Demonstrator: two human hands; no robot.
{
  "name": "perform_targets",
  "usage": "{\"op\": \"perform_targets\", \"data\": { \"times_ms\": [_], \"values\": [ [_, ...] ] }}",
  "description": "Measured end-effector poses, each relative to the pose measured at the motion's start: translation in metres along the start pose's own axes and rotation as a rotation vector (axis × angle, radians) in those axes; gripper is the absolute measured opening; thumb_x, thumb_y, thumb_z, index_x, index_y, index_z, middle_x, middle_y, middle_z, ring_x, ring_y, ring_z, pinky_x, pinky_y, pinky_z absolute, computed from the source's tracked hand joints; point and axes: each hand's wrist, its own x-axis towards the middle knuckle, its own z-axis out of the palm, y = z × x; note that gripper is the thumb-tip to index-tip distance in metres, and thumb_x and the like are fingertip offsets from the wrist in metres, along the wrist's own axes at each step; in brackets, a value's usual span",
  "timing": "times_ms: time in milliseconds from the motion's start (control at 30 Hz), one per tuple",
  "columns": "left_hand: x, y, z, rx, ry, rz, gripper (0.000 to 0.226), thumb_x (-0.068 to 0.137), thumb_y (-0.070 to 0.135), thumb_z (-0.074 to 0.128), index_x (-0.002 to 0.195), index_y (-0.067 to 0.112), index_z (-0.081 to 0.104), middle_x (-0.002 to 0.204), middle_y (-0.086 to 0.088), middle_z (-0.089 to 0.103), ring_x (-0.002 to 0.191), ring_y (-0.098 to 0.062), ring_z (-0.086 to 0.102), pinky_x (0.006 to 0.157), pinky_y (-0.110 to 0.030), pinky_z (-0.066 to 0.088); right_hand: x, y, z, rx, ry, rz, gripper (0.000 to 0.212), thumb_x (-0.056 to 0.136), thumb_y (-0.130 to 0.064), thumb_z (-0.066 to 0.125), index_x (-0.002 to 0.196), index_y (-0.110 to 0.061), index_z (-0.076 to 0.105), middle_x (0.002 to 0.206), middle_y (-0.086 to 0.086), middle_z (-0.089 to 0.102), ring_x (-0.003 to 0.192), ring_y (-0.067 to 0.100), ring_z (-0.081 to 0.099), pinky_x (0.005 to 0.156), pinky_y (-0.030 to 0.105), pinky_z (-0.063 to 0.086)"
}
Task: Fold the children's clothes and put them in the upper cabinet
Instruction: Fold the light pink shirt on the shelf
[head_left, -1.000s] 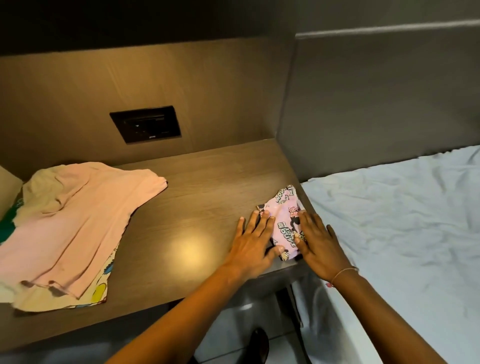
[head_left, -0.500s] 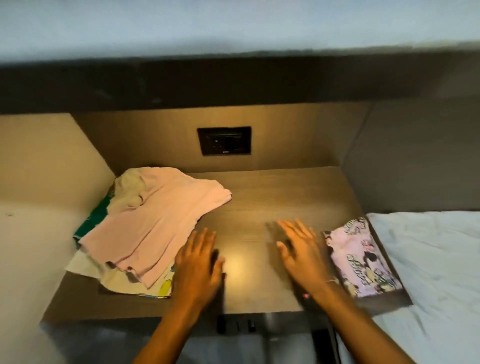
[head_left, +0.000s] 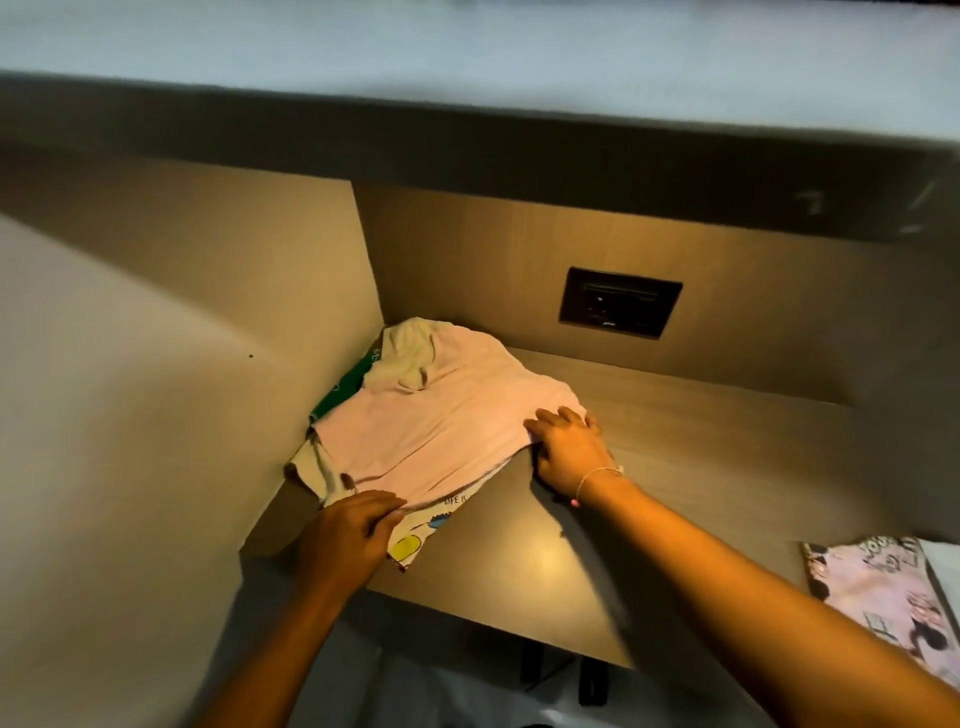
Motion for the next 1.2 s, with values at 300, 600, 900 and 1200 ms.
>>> {"op": "perform_targets", "data": {
  "times_ms": [300, 600, 900, 1200],
  "values": [
    [0.023, 0.027, -0.028, -0.158, 0.200, 0.060, 0.021, 0.082, 0.025, 0.073, 0.101, 0.016, 0.076, 0.103, 0.001, 0.074, 0.089, -0.006, 0.065, 0.065, -0.010, 0.048, -0.007, -0.071, -0.001, 0.083, 0.133, -0.300, 0.054, 0.086, -0.047, 0.058, 0.136, -0.030, 0.047, 0.144, -0.001, 0.048, 0.140, 0.026, 0.032, 0.117, 0.054, 0.018],
    [0.033, 0.055, -0.069, -0.217, 0.421, 0.125, 0.021, 0.093, 0.019, 0.054, 0.103, 0.003, 0.064, 0.094, -0.007, 0.069, 0.080, -0.017, 0.063, 0.060, -0.013, 0.042, -0.007, -0.008, -0.040, 0.411, 0.413, 0.049, 0.031, 0.079, -0.014, 0.054, 0.104, -0.023, 0.069, 0.100, 0.003, 0.073, 0.093, 0.025, 0.064, 0.078, 0.033, 0.050],
    [0.156, 0.134, -0.091, -0.271, 0.303, 0.127, 0.015, 0.098, 0.019, 0.049, 0.100, 0.011, 0.062, 0.096, -0.001, 0.061, 0.087, -0.015, 0.053, 0.067, -0.024, 0.042, -0.032, 0.061, -0.182, 0.333, 0.558, 0.176, 0.044, 0.075, 0.003, 0.050, 0.104, -0.021, 0.074, 0.105, 0.010, 0.074, 0.101, 0.031, 0.065, 0.084, 0.037, 0.053],
    [0.162, 0.230, -0.092, -0.526, 0.365, 0.278, 0.024, 0.095, 0.006, 0.050, 0.117, -0.001, 0.057, 0.111, -0.006, 0.061, 0.102, 0.010, 0.050, 0.079, 0.005, 0.032, -0.110, 0.099, -0.237, 0.346, 0.847, 0.308, 0.027, 0.085, 0.003, 0.047, 0.103, 0.018, 0.060, 0.113, 0.030, 0.062, 0.111, 0.039, 0.058, 0.095, 0.022, 0.039]
  ]
}}
